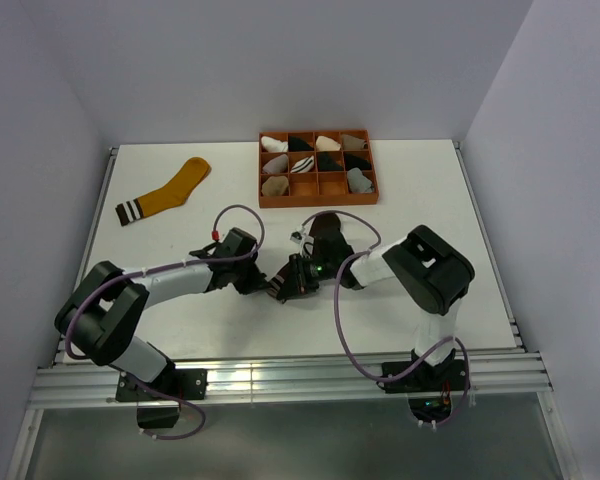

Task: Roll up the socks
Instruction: Roll the sock at the center of the board.

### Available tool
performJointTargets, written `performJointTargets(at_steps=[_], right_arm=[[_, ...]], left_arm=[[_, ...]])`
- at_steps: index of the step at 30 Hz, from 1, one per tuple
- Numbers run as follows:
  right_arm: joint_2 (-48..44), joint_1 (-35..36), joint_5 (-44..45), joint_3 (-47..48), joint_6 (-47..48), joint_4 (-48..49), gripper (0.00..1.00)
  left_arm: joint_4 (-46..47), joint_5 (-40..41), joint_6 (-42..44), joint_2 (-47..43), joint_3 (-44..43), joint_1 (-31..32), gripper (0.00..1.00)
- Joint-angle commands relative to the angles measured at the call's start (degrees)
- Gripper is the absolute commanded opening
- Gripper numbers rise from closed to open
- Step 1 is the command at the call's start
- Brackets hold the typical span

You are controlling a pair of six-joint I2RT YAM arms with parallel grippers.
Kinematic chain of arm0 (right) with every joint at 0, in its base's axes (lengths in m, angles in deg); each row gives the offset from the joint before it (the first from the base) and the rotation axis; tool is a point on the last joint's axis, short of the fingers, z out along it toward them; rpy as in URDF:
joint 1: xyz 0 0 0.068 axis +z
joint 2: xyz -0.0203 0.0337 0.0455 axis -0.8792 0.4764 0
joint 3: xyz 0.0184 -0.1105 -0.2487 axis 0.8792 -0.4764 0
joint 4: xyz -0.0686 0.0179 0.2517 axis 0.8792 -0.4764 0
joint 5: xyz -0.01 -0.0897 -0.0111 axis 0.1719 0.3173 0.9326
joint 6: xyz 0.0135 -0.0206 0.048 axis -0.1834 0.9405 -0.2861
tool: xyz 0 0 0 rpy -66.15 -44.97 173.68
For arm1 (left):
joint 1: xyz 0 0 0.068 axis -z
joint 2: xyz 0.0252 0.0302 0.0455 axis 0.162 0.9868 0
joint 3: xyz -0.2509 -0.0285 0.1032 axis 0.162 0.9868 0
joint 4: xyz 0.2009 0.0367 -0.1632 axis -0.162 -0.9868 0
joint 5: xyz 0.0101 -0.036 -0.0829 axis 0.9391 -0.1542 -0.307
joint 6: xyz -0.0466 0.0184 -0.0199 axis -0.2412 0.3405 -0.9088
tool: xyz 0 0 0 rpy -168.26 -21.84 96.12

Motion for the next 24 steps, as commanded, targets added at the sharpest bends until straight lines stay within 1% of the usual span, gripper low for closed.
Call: performJointTargets(at_steps=[1,5,6,8,9,12,15,19,24], right_arm=[[-4.0,1.5,6.3,0.8,6.4,-6.4,0.28],[-7.7,4.3,13.7,1.8,11.0,-11.2,0.34],[-8.4,5.9,17.5,2.4,12.4,-12.2,0.35],[-10.1,7.7,21.2,3.2,13.8,-14.3,0.37],[-10.6,9.6,25.6,3.5,15.1,-15.0,0.38],[-11.9,13.4,33.7,4.6,16.9,-17.8,0.4],[-11.9,15.8,38.3,5.2,18.1,-18.7,0.4],[-11.7,20.0,46.9,5.6,19.5,-18.3,0.4],[-10.0,22.6,52.9,5.6,20.7,-17.4,0.4]], left_arm=[[-6.2,3.5,0.7,0.9,-3.5,0.1,0.04],[-9.6,3.5,0.3,1.6,-5.8,0.2,0.02],[-10.1,3.5,0.2,1.9,-6.3,0.2,0.02],[-11.5,3.2,-0.1,2.1,-7.3,0.2,0.01],[-12.0,3.1,-0.1,2.6,-7.8,0.2,0.01],[-14.6,2.8,0.3,3.5,-9.7,0.1,0.01],[-16.7,2.7,0.3,4.5,-11.2,0.2,0.0],[-18.1,2.1,0.0,5.4,-12.7,0.1,0.0],[-18.5,2.2,-1.5,4.9,-13.1,0.1,0.0]])
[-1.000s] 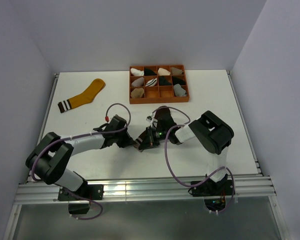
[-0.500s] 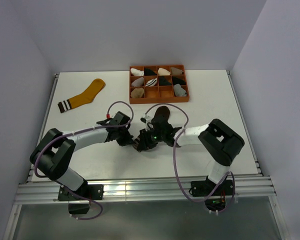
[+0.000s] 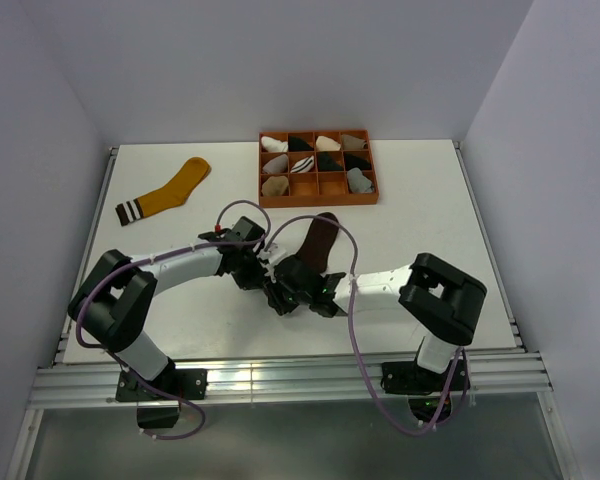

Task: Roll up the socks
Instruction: Roll the sock at the center of the board.

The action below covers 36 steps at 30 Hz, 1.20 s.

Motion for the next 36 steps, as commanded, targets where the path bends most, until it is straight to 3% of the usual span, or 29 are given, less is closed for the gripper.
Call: performJointTargets(at_steps=[1,6,8,9,12,14,19,26,32,36], right_arm=[[0.7,2.0,9.6,2.0,2.5,-1.3,0.4],[3.7,3.9,15.1,3.4,2.4,-3.0,0.34],[4.3,4.4,16.5,3.7,1.8,-4.0,0.21],[4.4,4.4,17.1,3.8,1.6,-4.6,0.1],[3.7,3.8,13.7,3.7,1.4,-5.6,0.0],[2.1,3.0,9.6,3.6,0.6,-5.8,0.0],[0.0,-2.5,-10.3,3.1,-3.1,-5.1,0.0],[2.4,-14.0,-33.2,0.3,-14.3,3.0,0.0],[10.0,-19.9,-47.0,-0.7,-22.3,14.2,0.0],[13.7,-22.2,-52.5,-2.6,-29.3,22.7,0.0]], left_arm=[[-1.9,0.5,-1.7,-0.5,-1.8,-0.1,0.0],[-1.8,-0.4,-2.2,-0.1,-1.9,-0.2,0.0],[-1.8,-0.4,-2.1,0.0,-2.0,-0.6,0.0],[-2.1,-0.4,-2.2,0.0,-2.1,-0.7,0.0],[-2.4,-0.1,-2.1,-0.7,-2.0,-1.1,0.0],[-2.6,0.6,-2.2,-1.9,-1.6,-1.4,0.0],[-1.1,1.6,-3.2,-4.6,0.0,-1.8,0.04],[2.9,3.4,-2.8,-10.4,3.9,-1.8,0.28],[5.4,5.1,-1.7,-13.9,7.2,-1.8,0.44],[10.8,4.1,-0.7,-17.1,12.1,-1.8,0.41]])
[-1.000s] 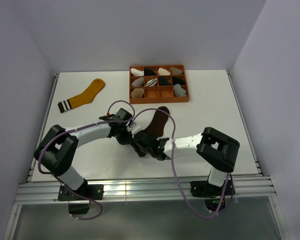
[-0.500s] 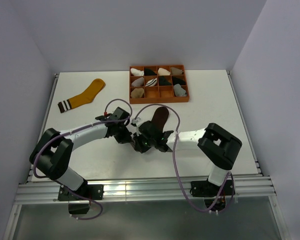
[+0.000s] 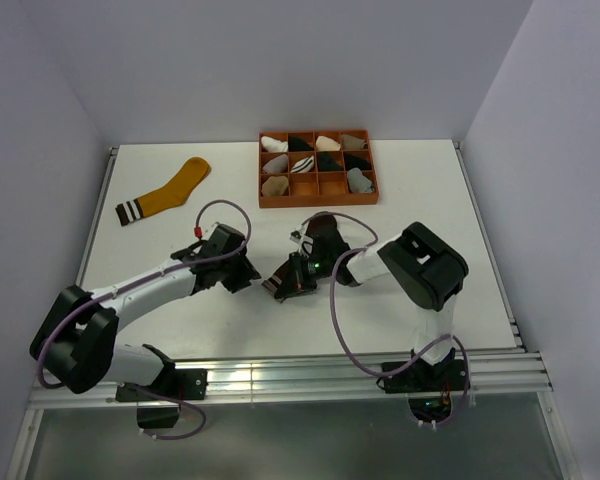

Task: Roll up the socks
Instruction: Roll the sock at the center of the board.

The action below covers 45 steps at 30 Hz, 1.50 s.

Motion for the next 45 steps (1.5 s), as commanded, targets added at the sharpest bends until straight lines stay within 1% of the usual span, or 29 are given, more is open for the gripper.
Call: performJointTargets(at_steps=[1,2,4,6,8,12,15,19,22,35,39,40,41,45], right_arm=[[2.8,-1.8,-9.4,-1.8,-9.3,11.1,0.0],[4.1,-2.1,-10.0,-2.3,-10.4,14.1,0.0],[5.3,-3.3,-11.0,-3.3,-13.6,16.5,0.0],[6.8,-4.0,-11.6,-3.8,-14.7,18.2,0.0],[7.9,-4.2,-11.8,-3.8,-15.5,18.4,0.0],[9.1,-4.6,-11.6,-3.4,-15.4,17.6,0.0],[9.4,-4.5,-11.1,-3.2,-14.4,16.3,0.0],[8.7,-4.5,-9.8,-2.2,-11.7,11.1,0.0],[8.7,-4.5,-9.3,-1.8,-10.8,9.7,0.0],[9.4,-4.6,-8.8,-1.0,-9.5,7.3,0.0],[9.7,-4.5,-8.9,-0.9,-9.4,7.3,0.0],[9.7,-4.6,-8.8,-0.9,-9.5,7.3,0.0],[9.7,-4.5,-8.8,-1.0,-9.5,7.3,0.0],[9.9,-4.5,-8.7,-0.7,-9.4,7.0,0.0]], left_arm=[[8.3,0.0,1.4,-4.5,4.1,-0.2,0.41],[9.5,-0.3,1.4,-5.0,5.2,-0.2,0.39],[12.2,-1.3,1.6,-6.4,8.1,-0.1,0.36],[14.7,-1.9,1.8,-6.9,10.3,0.0,0.34],[16.8,-2.4,2.3,-7.0,11.5,0.2,0.31],[21.2,-3.6,3.5,-5.7,14.1,1.1,0.29],[24.4,-4.9,3.8,-4.4,14.7,2.0,0.31],[26.3,-4.4,3.8,-3.1,15.5,2.7,0.33],[26.7,-4.3,3.6,-2.4,15.8,2.7,0.34],[28.0,-4.4,2.8,1.8,14.6,2.7,0.33],[29.2,-4.4,2.7,0.7,15.3,2.7,0.36],[29.3,-4.3,2.5,0.5,15.4,2.7,0.38],[29.4,-2.8,2.5,0.1,15.8,2.7,0.39],[28.6,-2.6,2.5,0.7,15.4,2.7,0.4]])
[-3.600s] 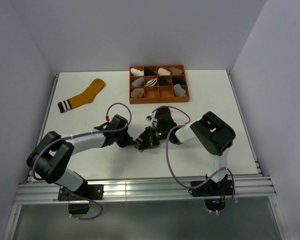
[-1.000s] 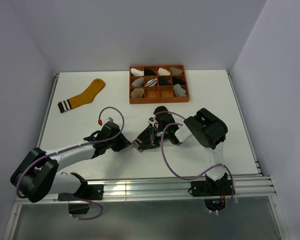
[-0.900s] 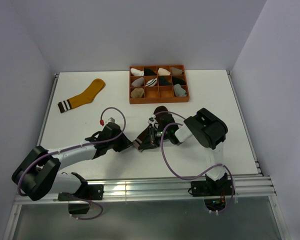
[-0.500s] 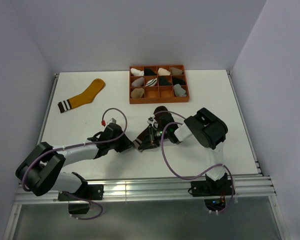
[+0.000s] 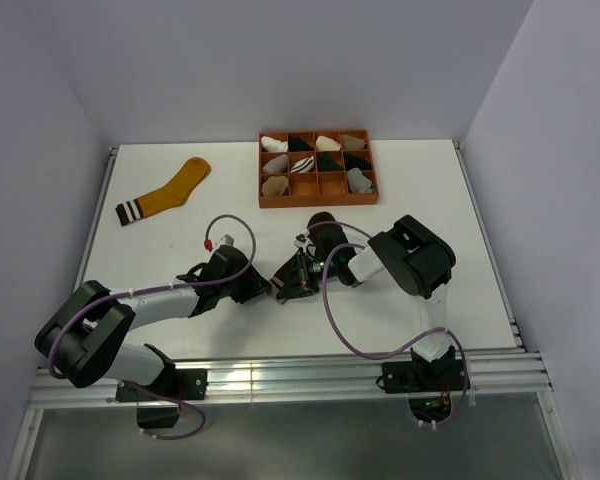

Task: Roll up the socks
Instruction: Roll the sock at the center of the board.

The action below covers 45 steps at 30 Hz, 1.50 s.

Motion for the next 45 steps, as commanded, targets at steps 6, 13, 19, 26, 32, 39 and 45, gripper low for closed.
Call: performJointTargets(at_steps=[6,13,19,26,32,39,45], right_arm=[[1.7,-0.2,3.1,0.5,2.7,-4.7,0.0],[1.6,-0.2,3.9,1.3,4.3,-6.9,0.0],[0.4,-0.2,6.6,2.9,7.8,-11.9,0.09],[-6.6,0.3,13.2,3.5,14.4,-20.0,0.3],[-15.9,1.6,20.8,2.0,19.1,-25.3,0.43],[-30.3,3.0,38.0,0.2,26.6,-33.8,0.48],[-43.1,9.4,58.5,-3.0,31.0,-35.5,0.52]], left_arm=[[-0.5,1.2,0.2,2.9,-1.4,0.2,0.37],[-5.8,1.4,-0.3,5.4,-3.2,0.6,0.32],[-11.8,4.3,-1.3,6.1,-5.1,1.3,0.25],[-18.4,7.6,-1.0,7.9,-9.3,1.7,0.12],[-20.7,9.2,-0.8,8.4,-11.3,2.6,0.09],[-20.7,9.2,-1.1,9.1,-12.3,2.9,0.09],[-21.4,9.7,-1.0,9.7,-13.8,3.4,0.09]])
